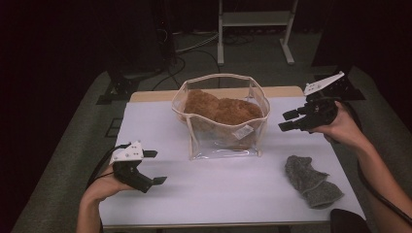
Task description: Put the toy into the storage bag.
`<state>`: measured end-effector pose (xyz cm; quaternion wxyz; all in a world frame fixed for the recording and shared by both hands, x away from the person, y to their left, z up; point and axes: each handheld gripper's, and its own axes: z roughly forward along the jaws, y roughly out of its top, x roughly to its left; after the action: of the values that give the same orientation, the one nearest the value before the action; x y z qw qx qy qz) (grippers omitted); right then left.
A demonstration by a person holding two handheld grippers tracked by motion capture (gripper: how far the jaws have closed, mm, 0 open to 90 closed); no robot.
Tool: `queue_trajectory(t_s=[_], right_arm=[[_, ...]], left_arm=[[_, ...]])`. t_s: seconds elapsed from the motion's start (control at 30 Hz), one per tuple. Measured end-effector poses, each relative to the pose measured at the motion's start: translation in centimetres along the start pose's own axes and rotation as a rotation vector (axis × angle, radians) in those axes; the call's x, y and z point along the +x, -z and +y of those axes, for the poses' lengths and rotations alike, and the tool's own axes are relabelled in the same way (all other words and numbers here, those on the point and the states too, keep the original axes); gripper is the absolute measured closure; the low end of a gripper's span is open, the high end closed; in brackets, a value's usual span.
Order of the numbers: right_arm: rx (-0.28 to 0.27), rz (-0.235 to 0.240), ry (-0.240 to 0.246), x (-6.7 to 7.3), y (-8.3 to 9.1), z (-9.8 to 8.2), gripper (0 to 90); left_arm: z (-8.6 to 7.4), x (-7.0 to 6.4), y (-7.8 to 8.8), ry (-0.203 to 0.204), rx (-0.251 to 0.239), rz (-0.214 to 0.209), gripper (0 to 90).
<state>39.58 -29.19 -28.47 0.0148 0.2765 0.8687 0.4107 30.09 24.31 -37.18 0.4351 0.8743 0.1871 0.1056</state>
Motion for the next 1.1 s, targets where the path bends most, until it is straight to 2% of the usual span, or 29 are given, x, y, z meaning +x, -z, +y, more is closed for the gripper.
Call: queue_trajectory(t_s=[0.5,1.1], right_arm=[[0.005,0.022,-0.056,-0.4,-1.4,-4.0,38.5],[0.015,0.054,-0.099,-0.4,-3.0,-7.3,38.0]], left_arm=[[0.0,0.0,-0.1,0.0,0.01,0.001,5.9],[0.0,0.0,0.1,0.004,0.0,0.003,5.9]])
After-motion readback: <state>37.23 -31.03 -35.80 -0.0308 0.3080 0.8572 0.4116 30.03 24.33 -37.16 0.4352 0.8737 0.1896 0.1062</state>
